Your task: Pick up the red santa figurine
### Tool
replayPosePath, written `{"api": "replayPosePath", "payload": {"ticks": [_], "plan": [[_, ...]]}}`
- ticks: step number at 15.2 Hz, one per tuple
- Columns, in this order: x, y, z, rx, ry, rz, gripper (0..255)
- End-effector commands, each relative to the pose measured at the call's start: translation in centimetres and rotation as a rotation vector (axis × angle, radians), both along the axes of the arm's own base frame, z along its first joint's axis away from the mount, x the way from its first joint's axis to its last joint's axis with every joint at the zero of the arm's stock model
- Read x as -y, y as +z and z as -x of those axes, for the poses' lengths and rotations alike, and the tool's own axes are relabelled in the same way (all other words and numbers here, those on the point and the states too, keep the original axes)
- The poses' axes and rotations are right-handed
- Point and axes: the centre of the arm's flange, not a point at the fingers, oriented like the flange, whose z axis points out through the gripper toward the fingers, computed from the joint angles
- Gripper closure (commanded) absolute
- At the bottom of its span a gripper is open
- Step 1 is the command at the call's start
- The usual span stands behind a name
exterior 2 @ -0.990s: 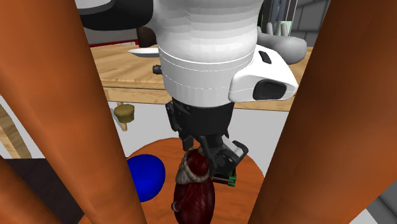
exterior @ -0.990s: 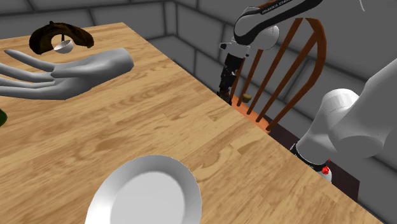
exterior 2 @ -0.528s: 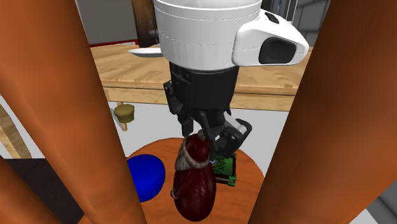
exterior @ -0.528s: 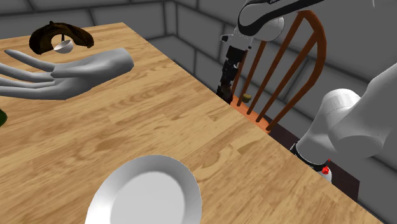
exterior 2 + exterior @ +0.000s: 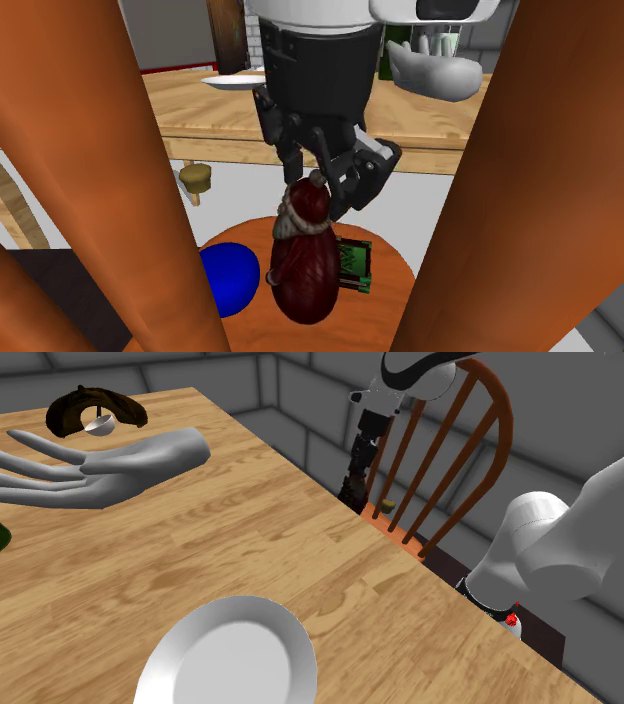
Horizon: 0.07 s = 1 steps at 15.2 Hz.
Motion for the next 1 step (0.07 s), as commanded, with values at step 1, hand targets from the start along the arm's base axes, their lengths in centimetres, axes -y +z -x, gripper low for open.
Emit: {"api": "replayPosePath", "payload": {"ticks": [1], "plan": [[0.14, 0.47, -0.05, 0.000, 0.000, 0.000, 255]]}}
